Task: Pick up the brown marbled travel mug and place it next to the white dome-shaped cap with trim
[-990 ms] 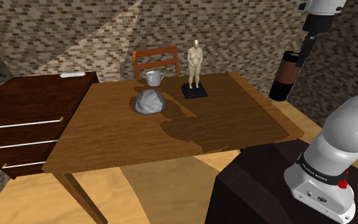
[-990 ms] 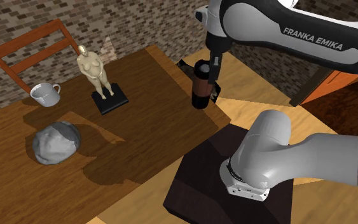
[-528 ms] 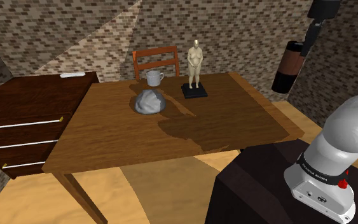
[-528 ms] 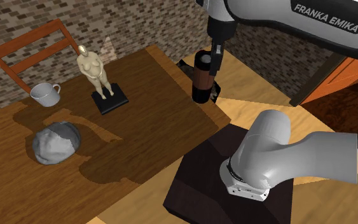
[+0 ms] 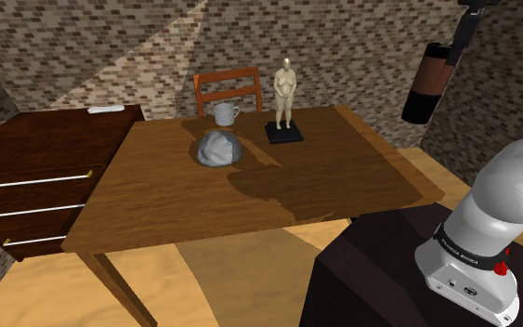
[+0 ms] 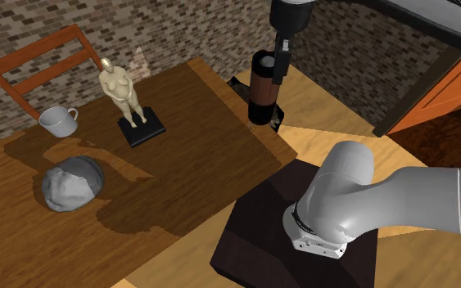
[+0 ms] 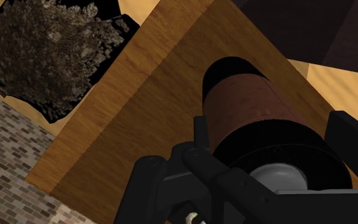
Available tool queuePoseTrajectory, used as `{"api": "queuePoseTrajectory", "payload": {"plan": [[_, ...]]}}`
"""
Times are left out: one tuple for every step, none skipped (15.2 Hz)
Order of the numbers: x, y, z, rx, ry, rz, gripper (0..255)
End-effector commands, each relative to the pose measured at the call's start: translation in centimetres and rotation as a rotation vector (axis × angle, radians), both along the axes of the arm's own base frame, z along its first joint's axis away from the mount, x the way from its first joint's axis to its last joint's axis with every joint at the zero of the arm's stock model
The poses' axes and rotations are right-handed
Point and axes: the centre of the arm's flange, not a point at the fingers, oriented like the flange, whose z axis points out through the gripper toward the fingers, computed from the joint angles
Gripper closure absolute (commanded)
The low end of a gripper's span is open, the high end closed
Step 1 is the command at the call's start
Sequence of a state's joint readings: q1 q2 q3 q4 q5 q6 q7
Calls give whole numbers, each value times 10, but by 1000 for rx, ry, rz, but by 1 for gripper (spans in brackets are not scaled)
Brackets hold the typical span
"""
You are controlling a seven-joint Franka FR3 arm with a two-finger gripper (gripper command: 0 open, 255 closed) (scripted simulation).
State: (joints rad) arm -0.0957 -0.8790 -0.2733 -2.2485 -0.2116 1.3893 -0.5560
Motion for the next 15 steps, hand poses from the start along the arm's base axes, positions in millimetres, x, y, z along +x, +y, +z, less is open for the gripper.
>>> {"api": "queuePoseTrajectory", "payload": {"plan": [[-1, -1, 11, 0, -1, 0, 255], [-1, -1, 17, 0, -1, 0, 255], [-1, -1, 22, 0, -1, 0, 255], [-1, -1, 27, 0, -1, 0, 255], [-1, -1, 28, 0, -1, 0, 255], [10, 8, 28, 0, -1, 0, 255], [20, 16, 28, 0, -1, 0, 255], [30, 25, 28, 0, -1, 0, 255], [40, 33, 28, 0, -1, 0, 255], [50, 41, 28, 0, -1, 0, 255], [61, 50, 28, 0, -1, 0, 255], [71, 58, 28, 0, -1, 0, 255], [81, 67, 28, 0, -1, 0, 255], [91, 75, 28, 0, -1, 0, 255], [101, 83, 28, 0, -1, 0, 255]]}}
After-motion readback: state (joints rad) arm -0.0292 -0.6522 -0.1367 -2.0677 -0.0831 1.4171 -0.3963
